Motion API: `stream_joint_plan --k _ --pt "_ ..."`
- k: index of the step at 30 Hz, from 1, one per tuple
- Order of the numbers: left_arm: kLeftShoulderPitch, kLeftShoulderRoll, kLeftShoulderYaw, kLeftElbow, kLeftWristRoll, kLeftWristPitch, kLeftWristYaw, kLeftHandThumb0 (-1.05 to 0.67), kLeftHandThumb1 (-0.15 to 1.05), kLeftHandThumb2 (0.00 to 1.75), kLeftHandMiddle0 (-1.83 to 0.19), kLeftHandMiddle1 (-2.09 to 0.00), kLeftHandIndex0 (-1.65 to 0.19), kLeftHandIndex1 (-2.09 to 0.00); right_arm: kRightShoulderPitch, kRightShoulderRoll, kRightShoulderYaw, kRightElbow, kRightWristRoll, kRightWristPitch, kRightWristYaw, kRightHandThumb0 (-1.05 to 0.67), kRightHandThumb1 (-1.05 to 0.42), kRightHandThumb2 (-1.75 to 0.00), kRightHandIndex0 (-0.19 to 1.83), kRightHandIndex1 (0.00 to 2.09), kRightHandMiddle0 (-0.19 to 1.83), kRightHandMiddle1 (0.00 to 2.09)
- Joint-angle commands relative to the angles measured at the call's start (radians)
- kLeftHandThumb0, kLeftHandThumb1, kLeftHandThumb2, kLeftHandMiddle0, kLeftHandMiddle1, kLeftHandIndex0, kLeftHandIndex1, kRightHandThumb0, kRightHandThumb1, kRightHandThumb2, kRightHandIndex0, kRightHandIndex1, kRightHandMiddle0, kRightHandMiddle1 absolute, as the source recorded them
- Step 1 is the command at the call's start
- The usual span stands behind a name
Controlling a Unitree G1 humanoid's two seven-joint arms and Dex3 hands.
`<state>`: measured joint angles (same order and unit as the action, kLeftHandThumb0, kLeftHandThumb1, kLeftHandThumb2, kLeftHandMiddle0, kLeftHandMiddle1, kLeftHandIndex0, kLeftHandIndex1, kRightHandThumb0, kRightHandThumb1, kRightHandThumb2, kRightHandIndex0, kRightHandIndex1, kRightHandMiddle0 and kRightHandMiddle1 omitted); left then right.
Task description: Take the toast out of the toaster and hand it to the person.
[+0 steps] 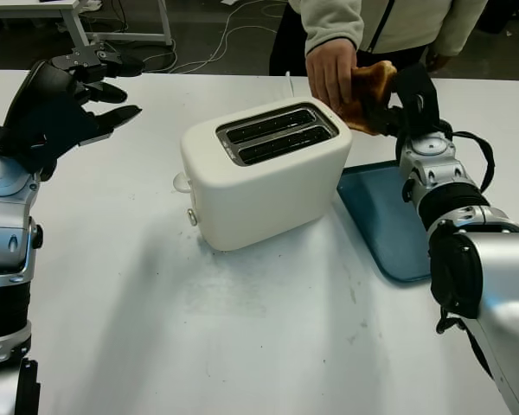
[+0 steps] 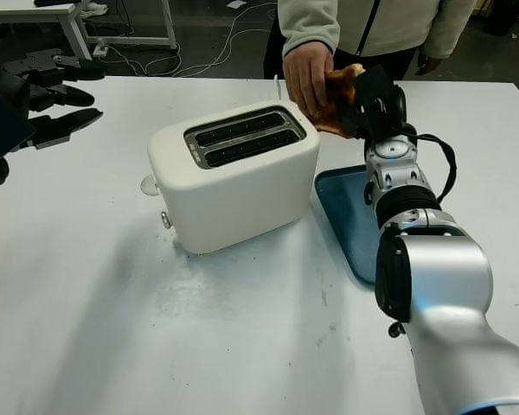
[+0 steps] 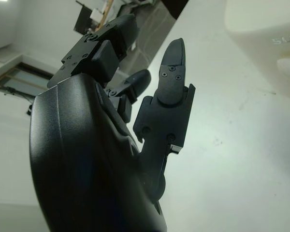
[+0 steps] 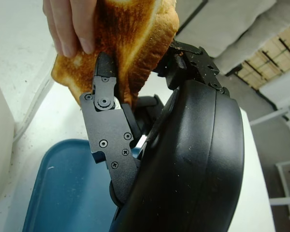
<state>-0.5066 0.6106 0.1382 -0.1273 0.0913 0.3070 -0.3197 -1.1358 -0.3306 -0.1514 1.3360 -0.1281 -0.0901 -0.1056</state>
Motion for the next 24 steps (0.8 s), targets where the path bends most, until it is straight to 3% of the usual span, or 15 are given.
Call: stream_joint_plan --k 1,5,7,9,11,13,19,24 --pt "0.013 -0.007 0.007 -0.013 -0.002 0.005 0.008 -0.25 0.92 0.14 -0.30 -0.86 -0.48 -0.41 0.006 0.003 0.002 -0.003 0.000 -0.027 0.003 -0.24 -0.92 -0.35 0.68 1.75 0.38 1.75" --pt "0.014 -0.003 0.002 -0.016 0.006 0.011 0.009 -0.27 0.92 0.14 -0.30 -0.85 -0.48 -0.41 0.003 0.005 0.004 -0.009 -0.001 -0.044 0.001 -0.34 -0.92 -0.31 0.67 1.75 0.38 1.75" --pt "0.016 -0.002 0.003 -0.013 0.005 0.003 0.007 -0.28 0.92 0.14 -0.31 -0.86 -0.49 -0.41 0.003 0.005 0.000 -0.012 0.002 -0.059 -0.003 -0.40 -0.92 -0.32 0.54 1.73 0.35 1.66" --pt "0.017 -0.004 0.005 -0.009 0.001 -0.002 0.007 -0.29 0.92 0.14 -0.31 -0.85 -0.49 -0.41 0.000 -0.002 0.021 -0.016 -0.018 -0.066 0.007 -0.45 -0.92 -0.38 0.44 1.35 0.41 1.12" --pt "0.019 -0.004 0.005 -0.009 0.002 -0.008 0.008 -0.28 0.92 0.14 -0.31 -0.86 -0.49 -0.41 -0.005 -0.009 0.042 -0.021 -0.031 -0.063 0.027 -0.52 -0.92 -0.46 0.35 0.62 0.36 0.41" --pt "0.020 -0.002 0.002 -0.015 0.007 -0.003 0.009 -0.29 0.92 0.14 -0.31 -0.86 -0.50 -0.41 -0.005 -0.019 0.064 -0.029 -0.046 -0.062 0.037 -0.58 -0.92 -0.51 0.33 0.22 0.36 0.11" --pt "0.048 -0.011 0.018 -0.056 -0.003 0.021 0.015 -0.29 0.92 0.15 -0.31 -0.84 -0.49 -0.40 0.036 -0.043 0.095 -0.079 -0.061 -0.100 0.020 -0.66 -0.92 -0.55 0.24 0.03 0.22 0.00" --pt "0.124 -0.038 0.060 -0.146 -0.018 0.039 0.040 -0.25 0.92 0.19 -0.26 -0.81 -0.44 -0.36 0.169 -0.064 0.121 -0.244 -0.059 -0.190 0.037 -0.68 -0.92 -0.61 0.21 0.01 0.22 0.01"
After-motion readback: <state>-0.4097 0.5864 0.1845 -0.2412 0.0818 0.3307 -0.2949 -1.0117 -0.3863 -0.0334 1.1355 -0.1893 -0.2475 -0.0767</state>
